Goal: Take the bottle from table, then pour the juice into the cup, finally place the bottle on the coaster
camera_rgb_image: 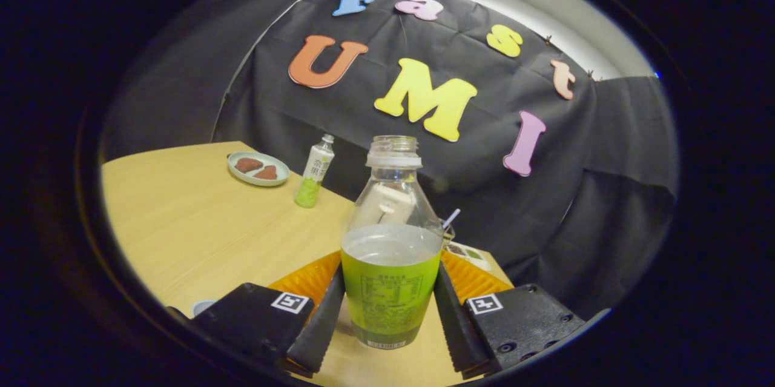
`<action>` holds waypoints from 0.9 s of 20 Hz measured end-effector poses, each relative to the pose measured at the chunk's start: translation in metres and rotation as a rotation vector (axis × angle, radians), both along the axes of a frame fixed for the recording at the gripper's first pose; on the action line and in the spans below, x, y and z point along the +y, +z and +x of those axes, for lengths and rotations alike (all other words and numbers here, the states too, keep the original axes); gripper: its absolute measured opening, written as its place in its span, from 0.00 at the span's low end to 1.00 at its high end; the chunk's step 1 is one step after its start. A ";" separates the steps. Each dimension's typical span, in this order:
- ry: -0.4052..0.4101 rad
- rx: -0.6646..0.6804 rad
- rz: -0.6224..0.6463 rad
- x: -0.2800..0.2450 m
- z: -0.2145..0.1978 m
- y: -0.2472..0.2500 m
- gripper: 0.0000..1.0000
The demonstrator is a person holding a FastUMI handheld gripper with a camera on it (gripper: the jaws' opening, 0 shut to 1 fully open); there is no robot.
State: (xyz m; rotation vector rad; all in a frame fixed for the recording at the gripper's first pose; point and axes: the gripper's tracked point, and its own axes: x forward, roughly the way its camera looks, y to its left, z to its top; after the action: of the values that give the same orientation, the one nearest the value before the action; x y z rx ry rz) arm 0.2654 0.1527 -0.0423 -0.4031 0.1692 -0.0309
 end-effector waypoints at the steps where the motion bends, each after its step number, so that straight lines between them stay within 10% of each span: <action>1: 0.019 0.008 0.040 0.002 0.004 -0.004 0.81; 11: 0.128 -0.041 0.386 0.022 0.030 -0.016 0.80; 18: 0.113 -0.076 0.369 0.008 0.040 -0.020 0.80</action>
State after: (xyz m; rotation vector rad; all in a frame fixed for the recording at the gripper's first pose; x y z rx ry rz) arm 0.3059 0.1608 -0.0627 -0.0422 0.0743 0.0949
